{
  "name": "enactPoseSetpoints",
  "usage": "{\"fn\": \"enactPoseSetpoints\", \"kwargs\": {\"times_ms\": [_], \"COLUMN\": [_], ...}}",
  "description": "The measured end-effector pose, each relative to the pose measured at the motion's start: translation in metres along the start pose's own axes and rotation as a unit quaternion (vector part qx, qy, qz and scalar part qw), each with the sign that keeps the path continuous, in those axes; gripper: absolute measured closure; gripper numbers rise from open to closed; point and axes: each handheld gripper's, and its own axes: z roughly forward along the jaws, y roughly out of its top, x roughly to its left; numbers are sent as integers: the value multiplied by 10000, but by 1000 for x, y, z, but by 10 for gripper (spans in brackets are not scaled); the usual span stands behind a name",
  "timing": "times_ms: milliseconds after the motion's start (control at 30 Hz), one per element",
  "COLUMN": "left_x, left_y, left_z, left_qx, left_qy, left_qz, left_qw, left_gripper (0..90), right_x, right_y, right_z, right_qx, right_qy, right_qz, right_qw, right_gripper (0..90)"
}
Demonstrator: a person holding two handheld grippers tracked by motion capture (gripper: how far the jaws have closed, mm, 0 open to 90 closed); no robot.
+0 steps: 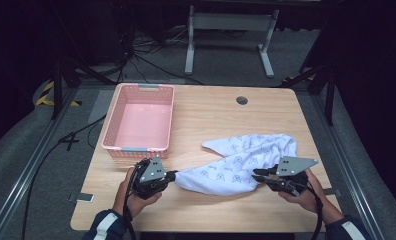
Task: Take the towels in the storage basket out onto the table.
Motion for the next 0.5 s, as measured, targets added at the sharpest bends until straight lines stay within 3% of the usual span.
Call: {"fn": "enactPoseSetpoints", "kwargs": {"times_ms": [133, 233, 267, 333, 367, 400, 467, 500], "left_x": [6, 7, 8, 9, 11, 11, 12, 13], "left_y": [-5, -7, -7, -7, -8, -8, -9, -8], "left_z": [-2, -4, -5, -5, -5, -5, -5, -6], "left_qx": [-24, -44, -40, -11, -6, -6, -23, -24], "left_qy": [17, 44, 48, 52, 75, 75, 86, 96], "left_qz": [-143, -156, -164, -166, -174, -174, -199, -145], "left_qw": [9999, 9999, 9998, 9998, 9998, 9998, 9998, 9998], "left_gripper": [878, 879, 878, 879, 879, 880, 879, 880], "right_x": [6, 9, 10, 10, 10, 10, 7, 4], "right_y": [-8, -13, -14, -16, -16, -16, -16, -15], "right_z": [28, 51, 59, 70, 71, 71, 69, 66], "right_qx": [361, 722, 890, 1086, 1085, 1085, 1079, 1024], "right_qy": [361, 269, 141, 83, -8, -8, -103, -136], "right_qz": [-179, -241, -350, -471, -489, -489, -511, -486], "right_qw": [9985, 9967, 9953, 9929, 9929, 9929, 9928, 9935], "right_gripper": [518, 466, 473, 530, 621, 621, 816, 853]}}
